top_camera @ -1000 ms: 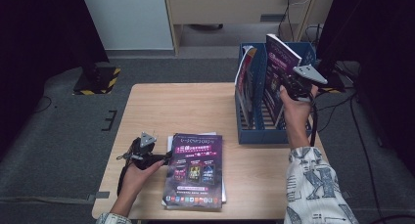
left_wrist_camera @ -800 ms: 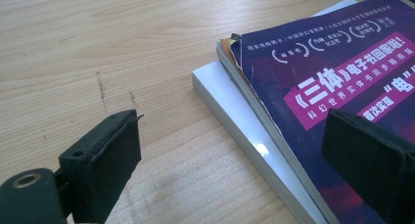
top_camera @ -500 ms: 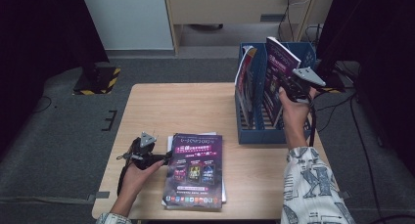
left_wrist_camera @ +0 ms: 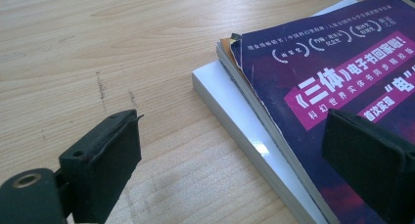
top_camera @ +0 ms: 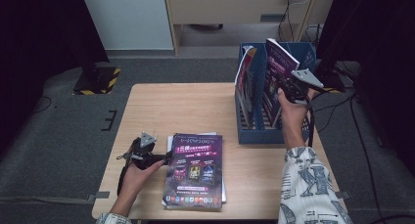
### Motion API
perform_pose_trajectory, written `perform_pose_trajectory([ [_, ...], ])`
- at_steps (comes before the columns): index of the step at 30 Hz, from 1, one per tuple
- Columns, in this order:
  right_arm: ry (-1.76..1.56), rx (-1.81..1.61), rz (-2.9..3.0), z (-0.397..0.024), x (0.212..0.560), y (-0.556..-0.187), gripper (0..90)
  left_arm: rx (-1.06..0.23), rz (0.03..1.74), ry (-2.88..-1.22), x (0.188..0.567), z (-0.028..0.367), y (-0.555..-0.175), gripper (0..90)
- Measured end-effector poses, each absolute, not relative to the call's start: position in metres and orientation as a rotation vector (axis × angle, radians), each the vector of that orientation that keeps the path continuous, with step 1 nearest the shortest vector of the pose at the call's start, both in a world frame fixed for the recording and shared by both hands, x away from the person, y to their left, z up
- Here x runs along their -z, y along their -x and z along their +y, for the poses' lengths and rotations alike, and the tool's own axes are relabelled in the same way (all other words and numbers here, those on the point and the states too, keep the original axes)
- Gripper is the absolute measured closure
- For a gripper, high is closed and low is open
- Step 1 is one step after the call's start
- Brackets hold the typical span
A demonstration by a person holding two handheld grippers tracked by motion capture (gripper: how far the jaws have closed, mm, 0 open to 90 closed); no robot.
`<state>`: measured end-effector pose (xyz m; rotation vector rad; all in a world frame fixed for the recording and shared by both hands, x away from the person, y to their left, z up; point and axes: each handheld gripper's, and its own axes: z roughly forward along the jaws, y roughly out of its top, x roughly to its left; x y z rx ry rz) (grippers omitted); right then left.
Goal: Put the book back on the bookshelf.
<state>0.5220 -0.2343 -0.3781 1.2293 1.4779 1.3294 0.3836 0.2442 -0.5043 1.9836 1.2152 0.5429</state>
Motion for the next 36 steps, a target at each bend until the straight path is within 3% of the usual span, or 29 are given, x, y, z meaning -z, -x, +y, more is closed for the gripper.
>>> perform_pose_trajectory([
  [36, -1.247, -1.286, 1.471, -0.232, 0.403, -0.527, 82.8, -0.541, 1.214, -1.983, 0.504, 0.244, -0.383, 7.0],
])
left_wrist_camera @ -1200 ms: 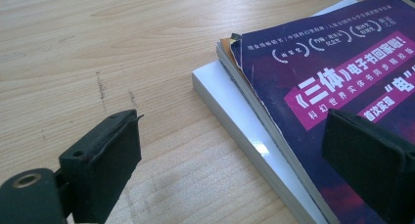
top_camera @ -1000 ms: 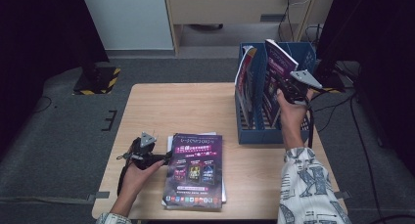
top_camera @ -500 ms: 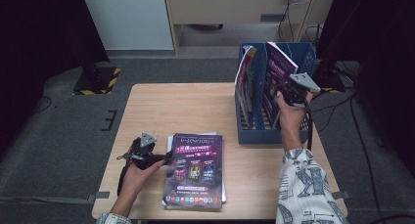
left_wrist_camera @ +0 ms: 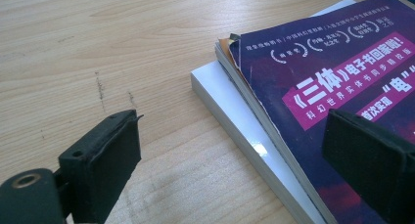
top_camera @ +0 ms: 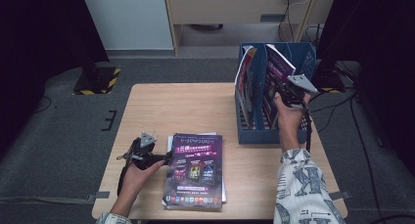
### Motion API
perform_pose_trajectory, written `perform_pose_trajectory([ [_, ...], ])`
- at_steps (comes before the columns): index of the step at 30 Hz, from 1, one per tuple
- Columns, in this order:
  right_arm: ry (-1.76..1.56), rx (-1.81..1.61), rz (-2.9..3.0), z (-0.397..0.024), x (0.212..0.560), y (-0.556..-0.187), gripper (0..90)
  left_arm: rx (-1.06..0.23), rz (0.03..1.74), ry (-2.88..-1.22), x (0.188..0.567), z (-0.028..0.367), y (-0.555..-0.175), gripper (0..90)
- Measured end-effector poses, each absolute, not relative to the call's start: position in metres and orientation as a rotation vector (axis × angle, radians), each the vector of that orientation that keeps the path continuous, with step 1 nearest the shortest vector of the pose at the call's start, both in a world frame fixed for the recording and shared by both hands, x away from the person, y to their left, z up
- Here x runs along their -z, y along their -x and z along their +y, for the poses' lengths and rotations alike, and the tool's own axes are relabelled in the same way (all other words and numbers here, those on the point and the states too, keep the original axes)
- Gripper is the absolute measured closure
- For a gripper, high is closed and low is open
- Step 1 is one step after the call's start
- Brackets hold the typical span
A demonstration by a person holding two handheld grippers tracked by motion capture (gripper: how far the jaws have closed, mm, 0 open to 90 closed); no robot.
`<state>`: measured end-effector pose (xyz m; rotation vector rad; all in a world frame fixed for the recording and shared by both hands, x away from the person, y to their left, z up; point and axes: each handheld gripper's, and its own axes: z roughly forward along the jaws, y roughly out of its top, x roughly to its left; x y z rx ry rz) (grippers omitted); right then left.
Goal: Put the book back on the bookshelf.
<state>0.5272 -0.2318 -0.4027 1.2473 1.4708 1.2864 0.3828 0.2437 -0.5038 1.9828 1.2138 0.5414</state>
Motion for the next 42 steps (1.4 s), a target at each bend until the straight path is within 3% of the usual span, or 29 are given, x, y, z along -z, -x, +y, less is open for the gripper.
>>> perform_pose_trajectory([
  [42, -1.228, -1.304, 1.573, -0.228, 0.412, -0.514, 80.7, -0.549, 1.212, -1.985, 0.504, 0.243, -0.383, 7.1],
])
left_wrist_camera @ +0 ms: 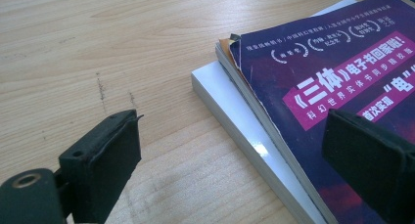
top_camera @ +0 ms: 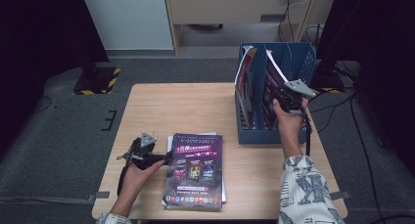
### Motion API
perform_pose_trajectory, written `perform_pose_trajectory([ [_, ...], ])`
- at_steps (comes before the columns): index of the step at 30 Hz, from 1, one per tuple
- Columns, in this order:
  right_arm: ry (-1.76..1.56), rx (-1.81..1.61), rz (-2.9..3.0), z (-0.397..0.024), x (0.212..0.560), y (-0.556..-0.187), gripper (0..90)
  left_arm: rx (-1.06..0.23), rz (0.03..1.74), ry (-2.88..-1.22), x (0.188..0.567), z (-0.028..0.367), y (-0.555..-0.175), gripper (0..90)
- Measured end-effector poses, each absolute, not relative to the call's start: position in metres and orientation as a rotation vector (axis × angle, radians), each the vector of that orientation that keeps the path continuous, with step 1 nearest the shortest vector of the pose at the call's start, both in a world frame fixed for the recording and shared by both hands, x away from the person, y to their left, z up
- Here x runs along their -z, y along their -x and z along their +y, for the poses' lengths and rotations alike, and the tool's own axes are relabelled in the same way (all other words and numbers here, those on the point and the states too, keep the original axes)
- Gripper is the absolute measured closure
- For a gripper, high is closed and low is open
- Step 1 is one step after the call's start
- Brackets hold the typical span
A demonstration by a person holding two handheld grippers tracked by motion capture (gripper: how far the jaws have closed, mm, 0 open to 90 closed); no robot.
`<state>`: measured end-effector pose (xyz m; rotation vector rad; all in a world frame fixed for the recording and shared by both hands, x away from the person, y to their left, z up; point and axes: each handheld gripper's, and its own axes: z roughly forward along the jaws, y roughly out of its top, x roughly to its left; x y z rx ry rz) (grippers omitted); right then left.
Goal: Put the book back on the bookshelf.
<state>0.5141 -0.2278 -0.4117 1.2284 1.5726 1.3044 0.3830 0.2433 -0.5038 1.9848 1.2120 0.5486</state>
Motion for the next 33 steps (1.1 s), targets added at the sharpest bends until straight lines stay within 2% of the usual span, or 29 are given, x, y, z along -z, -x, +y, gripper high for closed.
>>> perform_pose_trajectory([
  [27, -1.199, -1.351, 1.609, -0.227, 0.402, -0.513, 76.5, -0.549, 1.210, -1.986, 0.504, 0.243, -0.383, 7.2],
  [33, -1.193, -1.358, 1.602, -0.226, 0.398, -0.513, 79.1, -0.547, 1.209, -1.987, 0.504, 0.243, -0.383, 7.3],
])
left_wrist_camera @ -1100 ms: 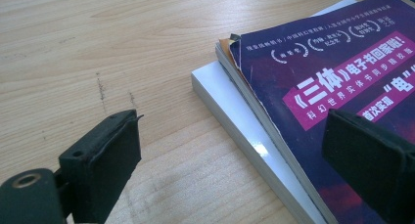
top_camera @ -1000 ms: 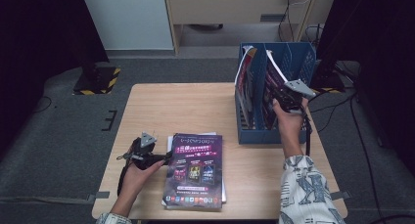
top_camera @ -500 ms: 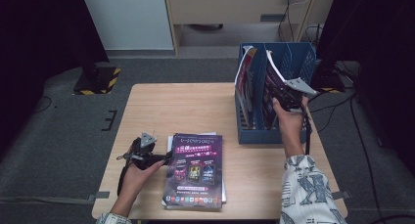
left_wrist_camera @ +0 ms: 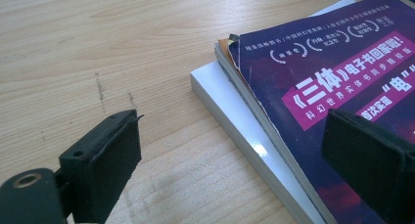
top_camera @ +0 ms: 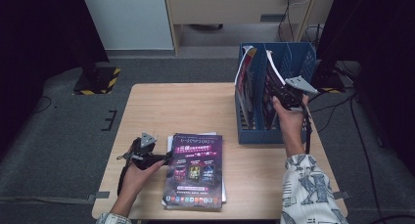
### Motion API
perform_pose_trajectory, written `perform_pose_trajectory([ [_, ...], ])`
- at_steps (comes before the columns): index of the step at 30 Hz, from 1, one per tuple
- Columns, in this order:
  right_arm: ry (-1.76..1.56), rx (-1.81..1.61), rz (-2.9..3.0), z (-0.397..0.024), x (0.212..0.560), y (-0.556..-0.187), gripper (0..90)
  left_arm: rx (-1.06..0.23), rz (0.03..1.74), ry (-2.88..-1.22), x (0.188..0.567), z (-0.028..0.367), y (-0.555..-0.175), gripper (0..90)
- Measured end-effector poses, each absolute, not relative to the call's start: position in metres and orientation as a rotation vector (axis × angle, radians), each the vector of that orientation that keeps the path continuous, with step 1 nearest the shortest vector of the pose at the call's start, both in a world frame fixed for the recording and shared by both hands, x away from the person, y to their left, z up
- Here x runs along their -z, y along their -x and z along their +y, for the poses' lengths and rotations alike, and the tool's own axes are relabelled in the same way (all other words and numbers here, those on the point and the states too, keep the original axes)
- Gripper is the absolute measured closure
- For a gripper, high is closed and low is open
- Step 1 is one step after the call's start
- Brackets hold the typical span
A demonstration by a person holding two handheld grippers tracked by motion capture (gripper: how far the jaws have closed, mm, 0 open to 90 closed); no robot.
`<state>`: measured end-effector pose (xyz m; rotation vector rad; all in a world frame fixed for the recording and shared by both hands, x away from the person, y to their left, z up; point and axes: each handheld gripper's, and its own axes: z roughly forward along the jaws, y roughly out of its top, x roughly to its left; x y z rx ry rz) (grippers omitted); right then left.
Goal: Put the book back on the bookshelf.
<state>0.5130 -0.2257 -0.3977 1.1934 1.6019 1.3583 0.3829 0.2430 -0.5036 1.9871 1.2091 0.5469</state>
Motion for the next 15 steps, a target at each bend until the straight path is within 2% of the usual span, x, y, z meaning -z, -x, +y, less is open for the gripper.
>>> perform_pose_trajectory([
  [3, -1.187, -1.346, 1.605, -0.2256, 0.3976, -0.5129, 82.1, -0.547, 1.209, -1.988, 0.5037, 0.2431, -0.3830, 7.3],
  [15, -1.217, -1.325, 1.513, -0.2269, 0.3989, -0.5134, 82.7, -0.546, 1.209, -1.988, 0.5040, 0.2430, -0.3832, 7.3],
])
